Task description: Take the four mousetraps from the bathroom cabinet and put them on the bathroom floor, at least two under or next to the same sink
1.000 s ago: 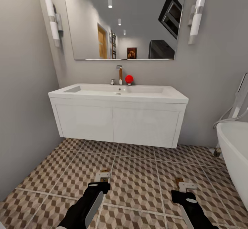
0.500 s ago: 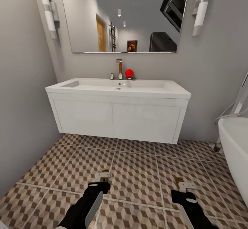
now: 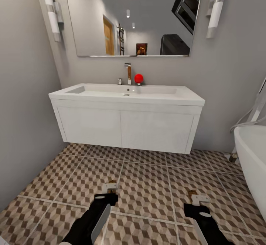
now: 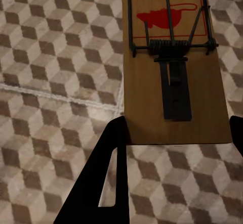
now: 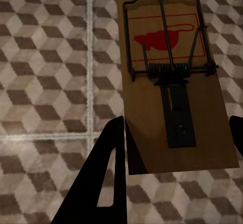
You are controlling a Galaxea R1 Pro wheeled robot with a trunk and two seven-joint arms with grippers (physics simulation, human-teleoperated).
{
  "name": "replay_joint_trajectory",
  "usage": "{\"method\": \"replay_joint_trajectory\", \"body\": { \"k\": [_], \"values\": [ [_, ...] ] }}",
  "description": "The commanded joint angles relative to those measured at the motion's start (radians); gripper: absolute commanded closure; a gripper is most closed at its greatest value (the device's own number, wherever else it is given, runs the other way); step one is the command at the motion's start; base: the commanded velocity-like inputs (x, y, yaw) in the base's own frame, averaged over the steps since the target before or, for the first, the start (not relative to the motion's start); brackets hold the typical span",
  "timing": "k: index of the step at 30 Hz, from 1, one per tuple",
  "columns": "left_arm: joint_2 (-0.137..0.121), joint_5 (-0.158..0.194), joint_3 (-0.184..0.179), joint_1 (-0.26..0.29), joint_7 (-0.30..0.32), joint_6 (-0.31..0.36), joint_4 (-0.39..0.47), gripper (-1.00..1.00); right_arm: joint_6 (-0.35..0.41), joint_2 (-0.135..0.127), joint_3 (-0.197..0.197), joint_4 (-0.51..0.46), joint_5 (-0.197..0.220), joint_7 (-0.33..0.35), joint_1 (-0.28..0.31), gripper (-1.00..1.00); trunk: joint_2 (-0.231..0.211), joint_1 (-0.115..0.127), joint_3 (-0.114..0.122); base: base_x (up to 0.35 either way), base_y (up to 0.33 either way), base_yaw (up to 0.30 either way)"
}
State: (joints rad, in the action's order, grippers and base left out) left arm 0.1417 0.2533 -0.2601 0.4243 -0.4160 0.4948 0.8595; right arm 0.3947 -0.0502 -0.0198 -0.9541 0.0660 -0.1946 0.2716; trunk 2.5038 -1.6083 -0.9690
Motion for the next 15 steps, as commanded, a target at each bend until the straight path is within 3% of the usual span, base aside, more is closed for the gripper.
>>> {"method": "replay_joint_trajectory", "body": {
  "k": [1, 12, 15],
  "values": [
    [-0.001, 0.009, -0.002, 0.001, -0.012, 0.003, 0.011, 1.0, 0.004, 0.0, 0.001, -0.001, 0.008, -0.006, 0.0, 1.0, 0.0, 0.0, -0.001, 0.0, 0.0, 0.0],
    [-0.002, 0.009, -0.001, 0.001, -0.017, 0.004, 0.058, 1.0, 0.004, 0.0, 0.001, -0.002, 0.007, -0.006, 0.001, 1.0, 0.0, 0.0, -0.001, 0.0, 0.0, 0.0],
    [-0.002, 0.009, -0.001, 0.001, -0.017, 0.004, 0.059, 1.0, 0.004, 0.0, 0.001, -0.002, 0.007, -0.006, 0.0, 1.0, 0.001, -0.001, -0.013, 0.0, 0.0, 0.0]
  ]
}}
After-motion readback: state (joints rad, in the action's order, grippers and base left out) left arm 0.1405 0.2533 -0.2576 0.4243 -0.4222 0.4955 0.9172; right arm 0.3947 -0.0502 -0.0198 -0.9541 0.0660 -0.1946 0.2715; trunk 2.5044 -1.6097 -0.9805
